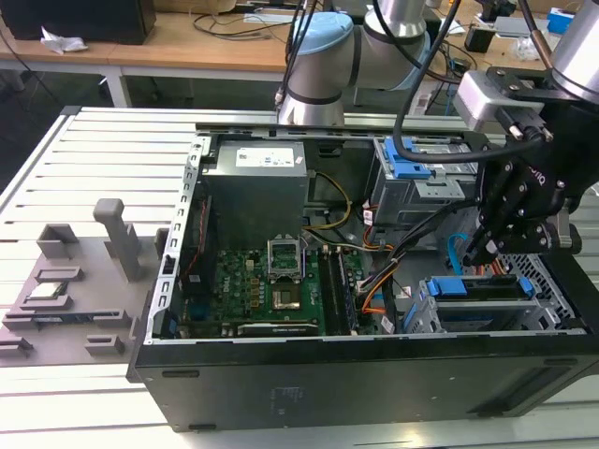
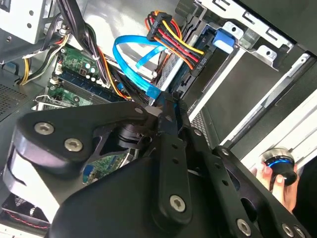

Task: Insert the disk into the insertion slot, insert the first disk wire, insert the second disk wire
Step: 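Insert the second disk wire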

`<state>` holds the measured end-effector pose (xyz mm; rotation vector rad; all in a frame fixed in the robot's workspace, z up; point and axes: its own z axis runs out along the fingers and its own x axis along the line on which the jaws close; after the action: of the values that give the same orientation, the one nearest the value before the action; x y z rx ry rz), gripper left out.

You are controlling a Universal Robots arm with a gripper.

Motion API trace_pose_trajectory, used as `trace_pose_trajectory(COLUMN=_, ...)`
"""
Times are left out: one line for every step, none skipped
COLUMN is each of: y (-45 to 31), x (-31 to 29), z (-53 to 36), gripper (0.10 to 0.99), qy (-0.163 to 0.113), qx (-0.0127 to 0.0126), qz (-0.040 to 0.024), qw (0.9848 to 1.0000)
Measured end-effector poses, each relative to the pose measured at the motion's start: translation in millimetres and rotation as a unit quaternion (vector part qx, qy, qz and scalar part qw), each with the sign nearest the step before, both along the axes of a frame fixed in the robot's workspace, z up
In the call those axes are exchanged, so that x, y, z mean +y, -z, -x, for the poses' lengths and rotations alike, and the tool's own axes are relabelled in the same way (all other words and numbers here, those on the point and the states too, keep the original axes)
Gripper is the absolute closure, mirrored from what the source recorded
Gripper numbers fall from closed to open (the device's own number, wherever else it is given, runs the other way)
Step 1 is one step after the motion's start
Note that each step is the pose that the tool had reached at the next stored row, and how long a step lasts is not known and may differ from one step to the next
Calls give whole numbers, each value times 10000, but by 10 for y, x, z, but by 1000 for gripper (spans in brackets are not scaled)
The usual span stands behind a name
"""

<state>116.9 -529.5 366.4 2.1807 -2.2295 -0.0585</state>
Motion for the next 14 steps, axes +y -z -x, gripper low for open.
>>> trace_pose_trajectory(y=0, x=0, z=0, gripper=925, qy=0, qx=0, qz=0, qw=10000)
trace_pose_trajectory(y=0, x=0, z=0, gripper=925, qy=0, qx=0, qz=0, qw=10000)
trace_pose_trajectory(y=1, x=0, z=0, gripper=925, qy=0, qx=0, qz=0, qw=10000)
trace_pose_trajectory(y=1, x=0, z=0, gripper=925, qy=0, qx=0, qz=0, qw=10000)
trace_pose_trajectory(y=1, x=0, z=0, gripper=925, qy=0, qx=0, qz=0, qw=10000)
trace_pose_trajectory(y=2, x=0, z=0, gripper=925, qy=0, qx=0, qz=0, qw=10000)
trace_pose_trajectory(y=4, x=0, z=-8, gripper=925, qy=0, qx=0, qz=-1, qw=10000)
trace_pose_trajectory(y=3, x=0, z=-22, gripper=925, qy=0, qx=0, qz=0, qw=10000)
trace_pose_trajectory(y=12, x=-2, z=-70, gripper=925, qy=0, qx=0, qz=0, qw=10000)
trace_pose_trajectory(y=20, x=-4, z=-84, gripper=925, qy=0, qx=0, qz=0, qw=10000)
trace_pose_trajectory(y=25, x=-6, z=-90, gripper=925, qy=0, qx=0, qz=0, qw=10000)
trace_pose_trajectory(y=28, x=-7, z=-93, gripper=925, qy=0, qx=0, qz=1, qw=10000)
trace_pose_trajectory(y=35, x=-11, z=-93, gripper=925, qy=1, qx=0, qz=0, qw=10000)
trace_pose_trajectory(y=40, x=-16, z=-95, gripper=925, qy=1, qx=0, qz=-1, qw=10000)
